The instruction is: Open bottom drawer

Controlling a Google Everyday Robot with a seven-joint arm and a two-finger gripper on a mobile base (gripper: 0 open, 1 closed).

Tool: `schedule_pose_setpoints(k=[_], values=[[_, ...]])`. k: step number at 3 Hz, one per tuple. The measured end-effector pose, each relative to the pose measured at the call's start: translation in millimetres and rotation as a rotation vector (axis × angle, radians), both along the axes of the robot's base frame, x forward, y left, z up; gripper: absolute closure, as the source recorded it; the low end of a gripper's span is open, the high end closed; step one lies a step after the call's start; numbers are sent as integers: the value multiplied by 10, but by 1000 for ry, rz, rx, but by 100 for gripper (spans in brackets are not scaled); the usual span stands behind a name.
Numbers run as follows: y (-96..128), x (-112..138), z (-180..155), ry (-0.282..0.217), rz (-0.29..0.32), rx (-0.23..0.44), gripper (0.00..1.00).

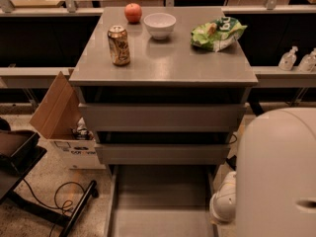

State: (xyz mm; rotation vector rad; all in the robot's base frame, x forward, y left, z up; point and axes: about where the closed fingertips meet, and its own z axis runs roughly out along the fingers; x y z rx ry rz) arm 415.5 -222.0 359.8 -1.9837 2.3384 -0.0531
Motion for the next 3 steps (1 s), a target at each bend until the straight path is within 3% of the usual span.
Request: schedule_pose_setpoints(k=[1,2,3], values=[[-31,-13,786,-117,89,-7,100],[-19,-143,1295,-192,129,-10,100],[-53,-214,1837,-286,129,-27,100]])
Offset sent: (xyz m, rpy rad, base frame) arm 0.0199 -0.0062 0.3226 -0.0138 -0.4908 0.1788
